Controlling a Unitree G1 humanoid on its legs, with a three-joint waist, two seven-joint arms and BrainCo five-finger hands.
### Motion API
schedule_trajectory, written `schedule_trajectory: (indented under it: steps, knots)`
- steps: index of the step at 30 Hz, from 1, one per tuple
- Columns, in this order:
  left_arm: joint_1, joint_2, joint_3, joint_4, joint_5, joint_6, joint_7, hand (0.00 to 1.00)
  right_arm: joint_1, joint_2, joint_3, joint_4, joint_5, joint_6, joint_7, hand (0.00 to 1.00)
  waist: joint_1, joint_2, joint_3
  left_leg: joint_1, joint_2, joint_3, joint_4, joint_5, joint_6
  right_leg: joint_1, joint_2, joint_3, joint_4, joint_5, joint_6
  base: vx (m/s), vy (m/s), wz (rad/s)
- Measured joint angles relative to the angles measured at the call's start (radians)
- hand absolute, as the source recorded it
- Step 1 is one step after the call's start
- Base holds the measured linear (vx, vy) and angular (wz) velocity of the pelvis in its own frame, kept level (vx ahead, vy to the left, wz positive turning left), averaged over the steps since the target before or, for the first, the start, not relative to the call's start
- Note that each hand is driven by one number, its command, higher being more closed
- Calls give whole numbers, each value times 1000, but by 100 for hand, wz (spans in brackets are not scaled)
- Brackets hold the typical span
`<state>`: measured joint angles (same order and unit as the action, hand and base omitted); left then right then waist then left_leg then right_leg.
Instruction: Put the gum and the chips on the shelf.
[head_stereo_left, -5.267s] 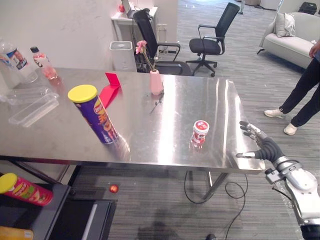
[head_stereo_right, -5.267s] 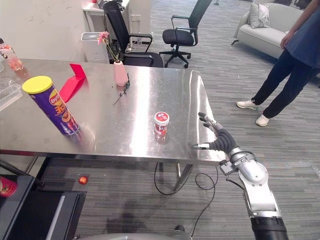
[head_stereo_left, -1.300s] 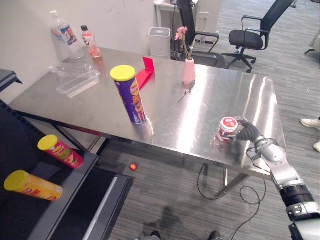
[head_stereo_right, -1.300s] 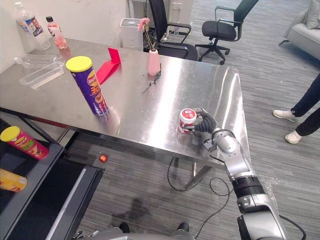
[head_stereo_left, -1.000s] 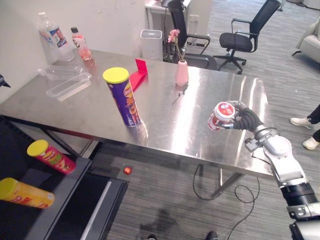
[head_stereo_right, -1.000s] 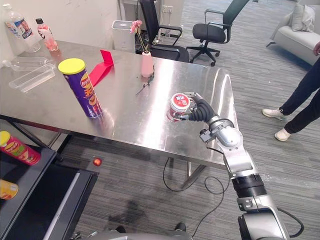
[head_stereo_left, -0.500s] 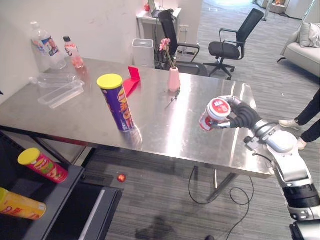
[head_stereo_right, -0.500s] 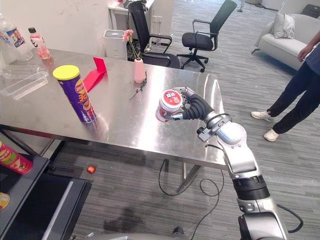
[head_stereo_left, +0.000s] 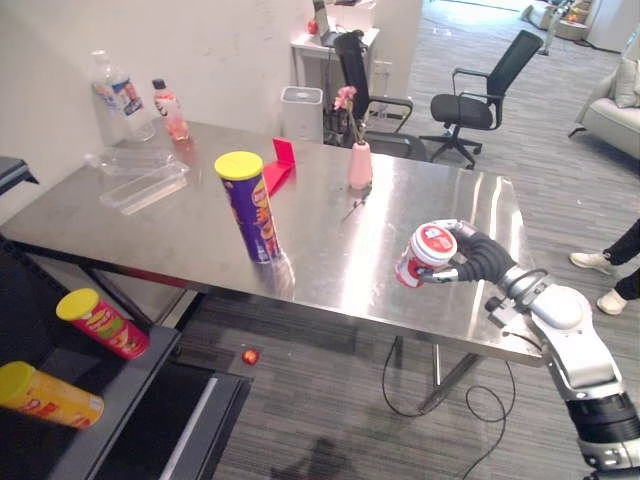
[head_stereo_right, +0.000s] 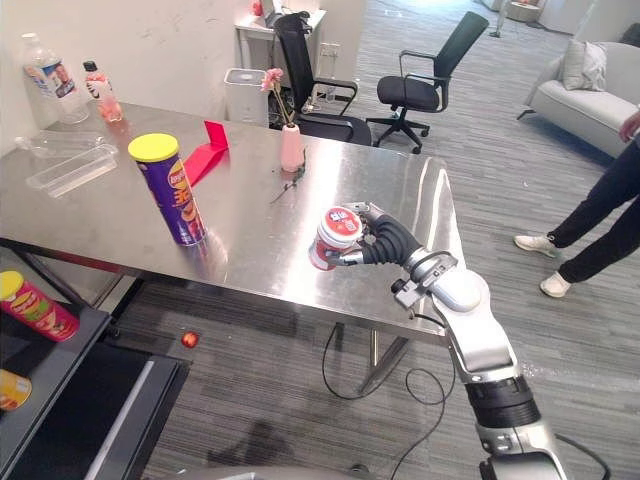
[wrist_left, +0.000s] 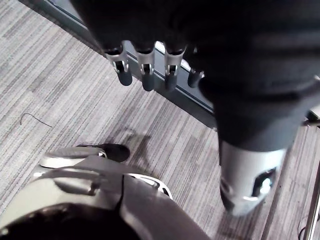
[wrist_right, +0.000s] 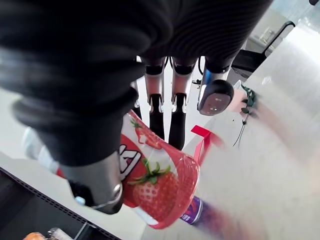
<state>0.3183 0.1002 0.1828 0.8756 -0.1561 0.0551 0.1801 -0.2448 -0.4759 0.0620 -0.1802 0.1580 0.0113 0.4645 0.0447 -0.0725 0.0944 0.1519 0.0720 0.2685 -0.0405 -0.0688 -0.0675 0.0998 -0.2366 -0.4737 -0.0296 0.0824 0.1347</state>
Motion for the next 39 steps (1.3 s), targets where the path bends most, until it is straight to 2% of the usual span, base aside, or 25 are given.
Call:
schedule_trajectory:
  steps: [2, 5, 7, 8, 10, 11, 12, 13, 14, 15, 16, 17, 18, 20, 21, 24, 28, 32, 33, 34, 35, 36, 37, 38, 39]
  knots:
    - [-1, -1, 0, -1, -11, -1, 10, 0, 5, 30, 30, 8, 1, 1, 2, 100, 0, 0, 0, -32, 6, -41, 32, 0, 0, 13, 0, -34, 0, -11, -7, 3, -58, 59]
    - [0, -12, 10, -27, -37, -4, 13, 0, -14, 58, 100, 50, 0, 1, 4, 100, 28, 2, 4, -104, 27, -117, 95, -1, -1, 21, 12, -96, 0, -27, -7, -29, -75, 73]
    - [1, -25, 12, -41, -39, -14, 20, 0, -49, 61, 132, 91, -1, 1, 5, 100, 48, 15, 16, -150, 36, -146, 134, 0, -2, 24, 27, -133, 1, -38, -9, -123, -94, 74]
    - [8, -37, 13, -40, -51, -25, 29, 0, -73, 62, 146, 110, -2, 1, 13, 100, 62, 34, 29, -172, 46, -143, 147, 4, -5, 28, 33, -158, 18, -53, -12, -177, -82, 76]
    - [33, -57, 12, -38, -119, -31, 38, 0, -80, 57, 146, 113, -2, -1, 26, 100, 70, 64, 46, -171, 63, -87, 130, -8, 81, 51, 34, -218, 40, -84, -24, -124, -85, 91]
    - [51, -58, 11, -32, -146, -39, 39, 0, -75, 54, 146, 112, 0, -2, 36, 100, 65, 59, 44, -164, 86, 62, 114, -37, 215, 69, 39, -249, 11, -87, -35, -32, -112, 98]
    - [53, -54, 16, -27, -146, -47, 38, 0, -74, 49, 142, 112, 0, -5, 43, 100, 55, 33, 30, -161, 94, 136, 128, -49, 226, 77, 40, -266, -20, -85, -46, -5, -122, 149]
    - [46, -57, 24, -4, -145, -54, 39, 0, -73, 33, 117, 119, 7, -10, 44, 100, 43, 44, 39, -197, 162, 308, 297, -49, 218, 90, 22, -348, -10, -84, -44, 0, -39, 142]
    - [50, -70, 27, 4, -144, -54, 39, 0, -60, 16, 95, 121, 7, -6, 42, 100, 46, 75, 42, -197, 196, 404, 417, 3, 223, 95, 12, -383, 53, -108, -35, 28, 54, 174]
    - [54, -80, 15, 1, -146, -52, 38, 0, -43, 3, 77, 118, 7, -6, 39, 100, 33, 101, 38, -203, 193, 447, 407, 35, 201, 96, -9, -413, 107, -146, -29, -20, 130, 159]
    - [61, -81, 8, -1, -146, -53, 38, 0, -16, 1, 65, 117, 7, -4, 40, 100, 37, 90, 32, -200, 145, 442, 318, 94, 167, 98, -22, -441, 113, -168, -36, -61, 139, 174]
    - [56, -71, 24, -5, -143, -45, 37, 0, 9, 13, 60, 109, 7, -4, 41, 100, 43, 73, 25, -185, 81, 406, 174, 152, 166, 99, -28, -490, 80, -165, -33, -112, 104, 156]
    - [57, -69, 33, 6, -133, -32, 37, 0, 31, 36, 60, 107, 7, 0, 41, 100, 45, 70, 26, -169, 84, 458, 202, 104, 159, 104, -33, -549, 88, -162, -33, -66, 54, 119]
    - [70, -73, 42, 9, -110, -22, 36, 0, 62, 55, 64, 105, 6, 4, 41, 100, 40, 74, 26, -125, 77, 508, 179, 81, 128, 112, -40, -589, 124, -161, -30, -13, 89, 99]
    - [70, -74, 41, 25, -90, -22, 34, 0, 83, 51, 63, 103, 3, 7, 39, 100, 27, 83, 22, -108, 50, 496, 86, 115, 97, 110, -38, -608, 147, -161, -30, -11, 123, 94]
    - [68, -66, 41, 44, -66, -24, 30, 0, 94, 66, 64, 97, -3, 7, 35, 100, 17, 90, 16, -98, 26, 453, -8, 123, 89, 109, -27, -617, 164, -161, -30, -47, 129, 74]
    - [71, -49, 30, 82, -64, -46, 31, 0, 101, 119, 64, 97, -6, -3, 30, 100, 22, 63, 12, -97, -11, 403, -54, 124, 90, 98, -75, -615, 239, -161, -30, -35, 117, 36]
    - [74, -34, -14, 82, -63, -69, 12, 0, 124, 125, 65, 99, -67, -38, 16, 100, 34, 65, 15, -97, -74, 336, -61, 87, 127, 96, -190, -608, 406, -173, -50, -53, 180, 53]
    - [72, -24, -28, 80, -63, -69, 7, 0, 138, 120, 65, 99, -81, -45, 18, 100, 36, 64, 18, -100, -89, 305, -61, 81, 136, 94, -211, -563, 440, -170, -56, -61, 142, 77]
    - [67, -17, -41, 74, -63, -67, 3, 0, 156, 118, 60, 99, -81, -55, 21, 100, 34, 65, 22, -105, -101, 262, -61, 78, 141, 81, -212, -475, 465, -168, -95, -54, 127, 89]
    - [65, -18, -42, 66, -64, -65, 0, 0, 166, 118, 56, 99, -81, -64, 23, 100, 31, 70, 22, -114, -103, 233, -61, 80, 138, 57, -199, -406, 481, -184, -125, -45, 82, 107]
    - [55, -17, -42, 54, -64, -60, -6, 0, 177, 118, 52, 98, -81, -79, 24, 100, 19, 78, 26, -135, -105, 173, -62, 81, 134, 25, -151, -289, 501, -222, -147, -39, 24, 139]
    - [22, -14, -48, 52, -63, -42, -11, 0, 192, 120, 42, 97, -81, -90, 23, 100, -4, 84, 32, -160, -101, 120, -63, 57, 104, -7, -49, -155, 476, -260, -153, -17, 16, 173]
    - [-11, 22, -30, 53, -58, -19, -21, 0, 216, 137, 35, 96, -81, -98, 19, 100, -8, 0, 31, -193, -125, 163, 59, 0, 129, -33, -38, -38, 407, -300, -145, -1, -7, 147]
    - [-20, 36, -32, 48, -58, -11, -26, 0, 226, 137, 33, 82, -82, -106, 19, 100, -7, -2, 42, -234, -94, 168, 227, -36, 214, -38, -33, -1, 406, -323, -128, 9, -7, 115]
